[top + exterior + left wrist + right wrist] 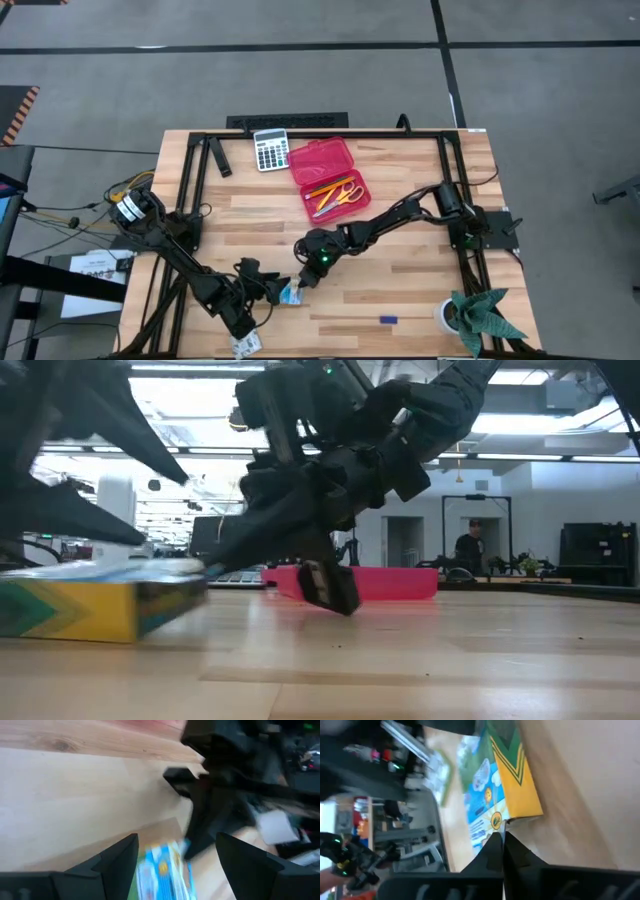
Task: Pack school essentials
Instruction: Put the orange crayon box into the red supply box
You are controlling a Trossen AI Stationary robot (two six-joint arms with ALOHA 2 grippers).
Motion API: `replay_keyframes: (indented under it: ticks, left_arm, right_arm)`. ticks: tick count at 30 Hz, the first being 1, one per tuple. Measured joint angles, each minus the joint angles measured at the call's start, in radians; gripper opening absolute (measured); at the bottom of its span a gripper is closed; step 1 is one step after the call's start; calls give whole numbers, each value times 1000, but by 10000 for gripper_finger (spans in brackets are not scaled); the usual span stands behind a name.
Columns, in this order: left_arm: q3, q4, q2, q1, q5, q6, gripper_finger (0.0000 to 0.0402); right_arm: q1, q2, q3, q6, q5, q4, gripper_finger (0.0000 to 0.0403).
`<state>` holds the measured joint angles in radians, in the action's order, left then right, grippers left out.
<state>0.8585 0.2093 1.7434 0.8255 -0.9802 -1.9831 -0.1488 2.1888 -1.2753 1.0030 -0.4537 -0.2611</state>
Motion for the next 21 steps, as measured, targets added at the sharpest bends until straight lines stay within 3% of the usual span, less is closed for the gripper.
replay_keyframes:
  ticks: [7, 12, 21]
  left_arm:
    - [1, 58, -113, 46, -16, 32, 260]
    - [1, 63, -178, 62, -43, 96, 260]
    - [1, 69, -194, 68, -67, 124, 260]
  right_arm:
    - [59, -63, 3, -129, -95, 173, 1]
    - [128, -168, 3, -253, -107, 332, 1]
    - [270, -357, 1, -377, -163, 496, 1]
